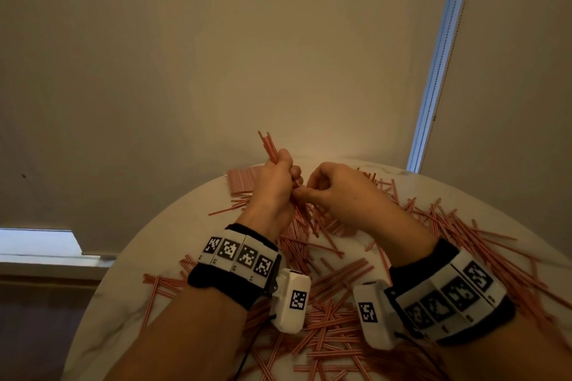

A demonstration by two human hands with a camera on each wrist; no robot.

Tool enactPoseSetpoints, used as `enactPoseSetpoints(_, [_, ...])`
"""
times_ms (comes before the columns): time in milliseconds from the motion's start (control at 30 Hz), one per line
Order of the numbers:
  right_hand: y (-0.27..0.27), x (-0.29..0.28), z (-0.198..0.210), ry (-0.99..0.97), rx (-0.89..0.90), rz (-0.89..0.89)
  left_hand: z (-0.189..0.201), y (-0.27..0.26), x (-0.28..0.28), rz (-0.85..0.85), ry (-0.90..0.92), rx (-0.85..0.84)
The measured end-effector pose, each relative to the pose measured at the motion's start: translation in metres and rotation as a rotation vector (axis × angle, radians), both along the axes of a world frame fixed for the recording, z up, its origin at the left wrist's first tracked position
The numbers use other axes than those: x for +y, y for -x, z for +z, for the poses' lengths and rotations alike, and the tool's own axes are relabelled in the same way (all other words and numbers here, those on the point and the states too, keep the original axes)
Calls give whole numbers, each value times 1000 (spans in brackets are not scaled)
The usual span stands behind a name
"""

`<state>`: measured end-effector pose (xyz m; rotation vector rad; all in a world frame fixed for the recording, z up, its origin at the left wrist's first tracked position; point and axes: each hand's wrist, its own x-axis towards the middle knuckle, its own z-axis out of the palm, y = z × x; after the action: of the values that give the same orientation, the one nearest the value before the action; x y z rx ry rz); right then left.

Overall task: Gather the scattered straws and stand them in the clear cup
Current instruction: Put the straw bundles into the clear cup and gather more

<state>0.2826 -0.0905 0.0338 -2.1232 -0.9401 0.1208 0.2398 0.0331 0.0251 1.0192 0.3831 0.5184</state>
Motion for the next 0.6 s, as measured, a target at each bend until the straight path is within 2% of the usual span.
enactPoseSetpoints(133, [7,-7,7,115,196,115,10,5,-1,12,134,-175])
enactPoseSetpoints(233, [8,-8,14,140,237,164,16,7,-3,-43,189,-298])
enactPoseSetpoints(333, [10,-10,16,182,315,216,20,9,-2,-46,167,-394])
enactPoseSetpoints(500, [3,-13,16,-68,474,225,13,5,-8,-136,18,-300])
enactPoseSetpoints(600, [1,-16,19,76,339,231,10,5,-2,-130,-143,-211])
